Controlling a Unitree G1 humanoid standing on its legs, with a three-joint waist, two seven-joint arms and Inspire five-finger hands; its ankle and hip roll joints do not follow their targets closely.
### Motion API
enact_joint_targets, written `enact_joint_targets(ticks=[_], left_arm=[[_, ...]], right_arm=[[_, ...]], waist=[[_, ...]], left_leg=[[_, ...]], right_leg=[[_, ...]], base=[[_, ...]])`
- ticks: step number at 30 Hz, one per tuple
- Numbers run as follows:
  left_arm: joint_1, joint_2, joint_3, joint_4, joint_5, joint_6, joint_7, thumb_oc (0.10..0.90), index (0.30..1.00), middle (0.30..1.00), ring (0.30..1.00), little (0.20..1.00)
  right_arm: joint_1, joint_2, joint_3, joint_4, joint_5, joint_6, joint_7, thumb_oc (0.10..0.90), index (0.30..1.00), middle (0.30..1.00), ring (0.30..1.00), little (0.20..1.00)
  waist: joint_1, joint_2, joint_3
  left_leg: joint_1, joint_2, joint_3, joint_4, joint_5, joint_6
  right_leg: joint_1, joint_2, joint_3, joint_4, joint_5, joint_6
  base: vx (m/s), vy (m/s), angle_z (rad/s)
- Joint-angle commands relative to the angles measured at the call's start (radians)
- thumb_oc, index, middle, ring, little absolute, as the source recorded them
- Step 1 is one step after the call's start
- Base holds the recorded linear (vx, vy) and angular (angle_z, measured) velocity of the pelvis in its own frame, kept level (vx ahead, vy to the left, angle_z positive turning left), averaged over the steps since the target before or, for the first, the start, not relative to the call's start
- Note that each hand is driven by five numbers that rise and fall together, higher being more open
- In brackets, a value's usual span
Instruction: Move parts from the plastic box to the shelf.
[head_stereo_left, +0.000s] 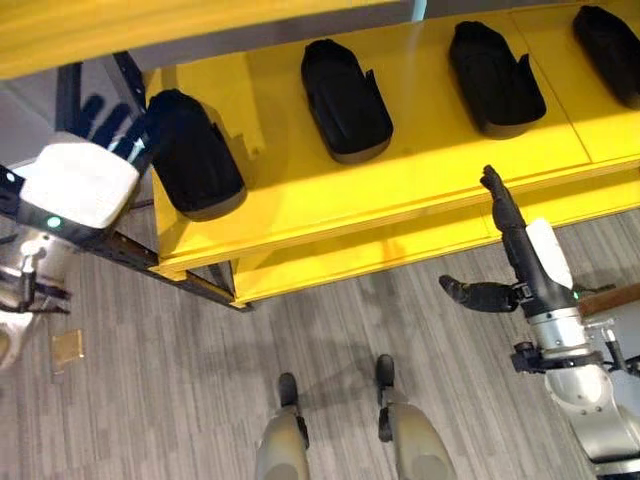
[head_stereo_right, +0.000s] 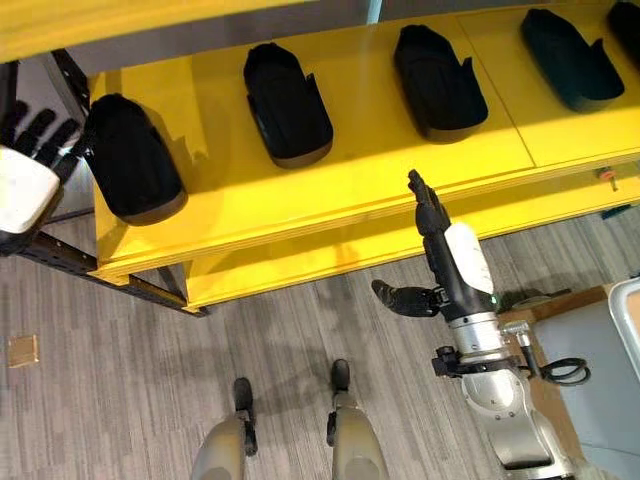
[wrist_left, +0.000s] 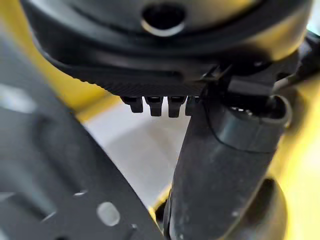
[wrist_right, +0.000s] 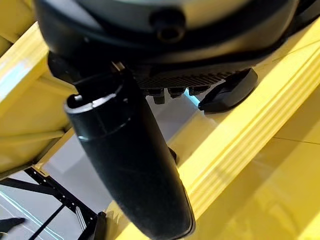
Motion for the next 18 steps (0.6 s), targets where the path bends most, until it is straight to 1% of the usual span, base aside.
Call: enact_joint_targets(ticks=[1,2,3,4,6,7,8,9,10,11,12,15,16,17,18], left_arm=[[-0.026,0.086,0.069,0.008,-0.090,0.066,0.070,0.900,1.000,1.000,1.000,1.000],[-0.032,0.028,0.074,-0.031,-0.122,0.055,0.069,0.900,1.000,1.000,1.000,1.000],[-0.030,0.025,0.076,-0.034,-0.123,0.055,0.067,0.900,1.000,1.000,1.000,1.000],[-0.032,-0.012,0.082,-0.069,-0.143,0.045,0.062,0.900,1.000,1.000,1.000,1.000],[-0.058,-0.147,0.068,-0.160,-0.255,-0.006,0.047,0.900,1.000,1.000,1.000,1.000],[-0.059,-0.169,0.065,-0.170,-0.276,-0.009,0.037,0.900,1.000,1.000,1.000,1.000],[-0.058,-0.171,0.066,-0.173,-0.277,-0.008,0.035,0.900,1.000,1.000,1.000,1.000],[-0.076,-0.239,0.051,-0.198,-0.359,-0.035,0.033,0.900,1.000,1.000,1.000,1.000],[-0.076,-0.241,0.052,-0.200,-0.362,-0.034,0.031,0.900,1.000,1.000,1.000,1.000],[-0.082,-0.262,0.047,-0.205,-0.391,-0.040,0.026,0.900,1.000,1.000,1.000,1.000],[-0.093,-0.310,0.030,-0.226,-0.448,-0.057,0.018,0.900,1.000,1.000,1.000,1.000],[-0.107,-0.394,-0.006,-0.243,-0.532,-0.067,0.002,0.900,1.000,1.000,1.000,1.000],[-0.120,-0.438,-0.032,-0.254,-0.578,-0.071,-0.004,0.900,1.000,1.000,1.000,1.000],[-0.122,-0.440,-0.033,-0.254,-0.579,-0.071,-0.004,0.900,1.000,1.000,1.000,1.000],[-0.133,-0.467,-0.057,-0.259,-0.613,-0.072,-0.019,0.900,1.000,1.000,1.000,1.000]], right_arm=[[-0.022,-0.002,-0.043,-0.086,0.027,-0.050,-0.035,0.900,1.000,1.000,1.000,1.000],[-0.024,0.009,-0.043,-0.085,0.029,-0.045,-0.032,0.900,1.000,1.000,1.000,1.000],[-0.024,0.007,-0.044,-0.086,0.030,-0.044,-0.032,0.900,1.000,1.000,1.000,1.000],[-0.024,0.012,-0.045,-0.086,0.032,-0.039,-0.028,0.900,1.000,1.000,1.000,1.000],[-0.029,0.030,-0.043,-0.087,0.046,-0.019,-0.020,0.900,1.000,1.000,1.000,1.000],[-0.029,0.032,-0.046,-0.088,0.052,-0.015,-0.017,0.900,1.000,1.000,1.000,1.000],[-0.028,0.030,-0.048,-0.089,0.052,-0.015,-0.016,0.900,1.000,1.000,1.000,1.000],[-0.037,0.040,-0.040,-0.090,0.056,-0.007,-0.013,0.900,1.000,1.000,1.000,1.000],[-0.037,0.038,-0.041,-0.090,0.056,-0.007,-0.013,0.900,1.000,1.000,1.000,1.000],[-0.038,0.043,-0.039,-0.087,0.060,-0.004,-0.012,0.900,1.000,1.000,1.000,1.000],[-0.041,0.047,-0.032,-0.086,0.061,0.002,-0.011,0.900,1.000,1.000,1.000,1.000],[-0.045,0.052,-0.027,-0.083,0.064,0.012,-0.007,0.900,1.000,1.000,1.000,1.000],[-0.047,0.052,-0.020,-0.085,0.060,0.017,-0.007,0.900,1.000,1.000,1.000,1.000],[-0.046,0.051,-0.021,-0.085,0.059,0.017,-0.008,0.900,1.000,1.000,1.000,1.000],[-0.049,0.052,-0.018,-0.084,0.057,0.023,-0.008,0.900,1.000,1.000,1.000,1.000]], waist=[[-0.013,-0.040,-0.143],[-0.016,-0.046,-0.146],[-0.016,-0.044,-0.146],[-0.017,-0.046,-0.147],[-0.025,-0.059,-0.163],[-0.025,-0.059,-0.166],[-0.024,-0.057,-0.165],[-0.028,-0.064,-0.174],[-0.027,-0.062,-0.172],[-0.028,-0.065,-0.176],[-0.030,-0.068,-0.177],[-0.035,-0.075,-0.183],[-0.036,-0.078,-0.186],[-0.035,-0.077,-0.185],[-0.039,-0.082,-0.190]], left_leg=[[-0.027,0.020,-0.007,0.037,0.002,-0.002],[-0.024,0.022,-0.007,0.036,0.001,-0.001],[-0.023,0.022,-0.007,0.035,0.001,-0.001],[-0.019,0.021,-0.005,0.032,0.001,-0.001],[-0.002,0.022,-0.002,0.020,0.001,0.000],[0.003,0.023,-0.002,0.017,0.000,0.001],[0.006,0.023,-0.001,0.015,0.001,0.001],[0.015,0.022,0.003,0.013,-0.001,0.002],[0.018,0.022,0.004,0.011,0.000,0.002],[0.021,0.022,0.004,0.011,-0.001,0.004],[0.032,0.023,0.007,0.013,-0.011,0.004],[0.040,0.021,0.011,0.010,-0.006,0.008],[0.045,0.020,0.012,0.010,-0.007,0.009],[0.046,0.020,0.013,0.010,-0.007,0.009],[0.050,0.021,0.015,0.009,-0.008,0.010]], right_leg=[[0.033,-0.053,0.018,0.064,-0.110,0.088],[0.037,-0.052,0.017,0.062,-0.111,0.086],[0.038,-0.052,0.017,0.062,-0.112,0.086],[0.041,-0.052,0.017,0.060,-0.111,0.085],[0.057,-0.051,0.019,0.052,-0.112,0.083],[0.061,-0.051,0.019,0.051,-0.113,0.082],[0.062,-0.051,0.019,0.050,-0.112,0.082],[0.070,-0.051,0.019,0.047,-0.113,0.080],[0.072,-0.051,0.020,0.046,-0.113,0.081],[0.076,-0.051,0.022,0.045,-0.113,0.079],[0.085,-0.051,0.021,0.047,-0.122,0.079],[0.092,-0.051,0.022,0.041,-0.115,0.076],[0.099,-0.051,0.024,0.038,-0.115,0.076],[0.100,-0.051,0.024,0.037,-0.115,0.076],[0.105,-0.052,0.023,0.033,-0.115,0.076]], base=[[0.04,-0.014,0.03],[0.00,0.000,0.00],[0.00,0.000,0.00],[0.04,0.000,-0.01],[0.07,-0.005,-0.02],[0.05,-0.005,-0.04],[0.05,-0.001,-0.02],[0.04,0.001,-0.03],[0.05,-0.002,-0.06],[0.05,0.000,-0.07],[0.04,0.000,-0.05],[0.03,0.001,-0.01],[0.03,-0.001,-0.03],[0.04,-0.007,-0.05],[0.03,-0.010,-0.03]])
